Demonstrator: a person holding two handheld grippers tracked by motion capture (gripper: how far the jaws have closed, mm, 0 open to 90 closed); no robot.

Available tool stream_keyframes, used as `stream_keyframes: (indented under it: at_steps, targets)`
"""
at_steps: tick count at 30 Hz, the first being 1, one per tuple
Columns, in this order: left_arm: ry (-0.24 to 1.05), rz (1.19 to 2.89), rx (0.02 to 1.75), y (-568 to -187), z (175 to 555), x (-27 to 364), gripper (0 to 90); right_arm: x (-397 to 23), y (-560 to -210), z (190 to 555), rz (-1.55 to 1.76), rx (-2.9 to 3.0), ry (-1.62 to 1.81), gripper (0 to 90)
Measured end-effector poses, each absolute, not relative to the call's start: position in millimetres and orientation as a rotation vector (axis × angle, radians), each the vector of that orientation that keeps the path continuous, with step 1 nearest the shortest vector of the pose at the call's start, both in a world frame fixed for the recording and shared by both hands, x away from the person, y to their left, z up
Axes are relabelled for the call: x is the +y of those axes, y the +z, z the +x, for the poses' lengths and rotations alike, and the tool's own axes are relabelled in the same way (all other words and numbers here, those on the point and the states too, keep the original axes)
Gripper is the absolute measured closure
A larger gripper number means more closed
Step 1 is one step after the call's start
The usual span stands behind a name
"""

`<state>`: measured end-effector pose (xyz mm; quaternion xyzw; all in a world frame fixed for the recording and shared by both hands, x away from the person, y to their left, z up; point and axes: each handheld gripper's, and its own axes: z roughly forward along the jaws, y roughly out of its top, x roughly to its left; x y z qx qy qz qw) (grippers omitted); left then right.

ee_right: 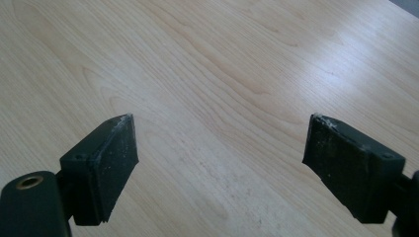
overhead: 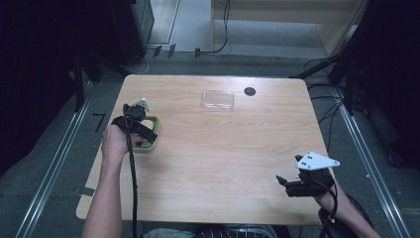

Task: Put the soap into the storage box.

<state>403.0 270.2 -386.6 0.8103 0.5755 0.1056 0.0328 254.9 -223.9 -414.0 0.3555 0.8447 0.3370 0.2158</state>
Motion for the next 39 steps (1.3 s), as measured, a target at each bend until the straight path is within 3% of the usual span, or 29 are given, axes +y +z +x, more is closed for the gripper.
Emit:
stream_keyframes:
  at_steps: [39]
  targets:
    - [0.162,2.770,1.582,-399.4,336.1,241.3,1.0,-223.8,-413.8,254.0,0.982,2.341,0.934,13.4]
